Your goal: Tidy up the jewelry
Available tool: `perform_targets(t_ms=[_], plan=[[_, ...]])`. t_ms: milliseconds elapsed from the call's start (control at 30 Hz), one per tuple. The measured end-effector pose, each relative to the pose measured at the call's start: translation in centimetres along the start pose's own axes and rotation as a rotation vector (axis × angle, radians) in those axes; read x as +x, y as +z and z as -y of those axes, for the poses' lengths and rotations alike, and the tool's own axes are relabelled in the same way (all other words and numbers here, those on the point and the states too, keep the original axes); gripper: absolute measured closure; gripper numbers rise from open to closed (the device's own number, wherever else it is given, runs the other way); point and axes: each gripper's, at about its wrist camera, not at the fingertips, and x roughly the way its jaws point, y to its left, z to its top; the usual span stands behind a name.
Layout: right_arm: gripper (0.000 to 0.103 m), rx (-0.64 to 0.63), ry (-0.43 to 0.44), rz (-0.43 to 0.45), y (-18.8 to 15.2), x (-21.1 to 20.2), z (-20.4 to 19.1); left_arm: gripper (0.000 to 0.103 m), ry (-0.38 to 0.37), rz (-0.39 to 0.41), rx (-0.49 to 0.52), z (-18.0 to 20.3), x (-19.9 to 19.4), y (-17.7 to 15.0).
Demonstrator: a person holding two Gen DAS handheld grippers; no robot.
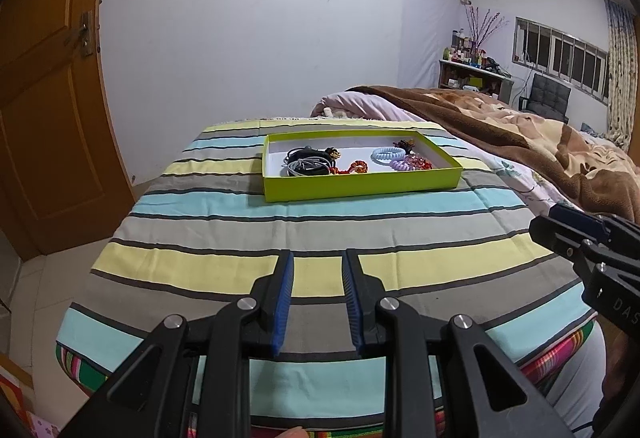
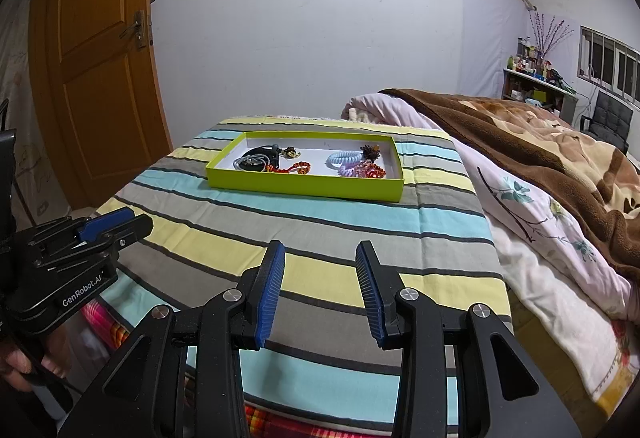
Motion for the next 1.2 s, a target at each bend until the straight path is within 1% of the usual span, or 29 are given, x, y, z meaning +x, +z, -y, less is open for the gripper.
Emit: perform_targets(t_ms=[633, 1200], plan=[[0.065, -0.003, 0.001, -0.001, 0.08, 0.08, -0.16, 0.077, 0.017, -0.001, 0.025, 0.44, 0.03, -0.12], [0.065, -0.001, 0.003, -0.005, 0.12, 0.06, -0.11, 0.077, 0.015, -0.007, 0.027, 0.38, 0.25, -0.10]])
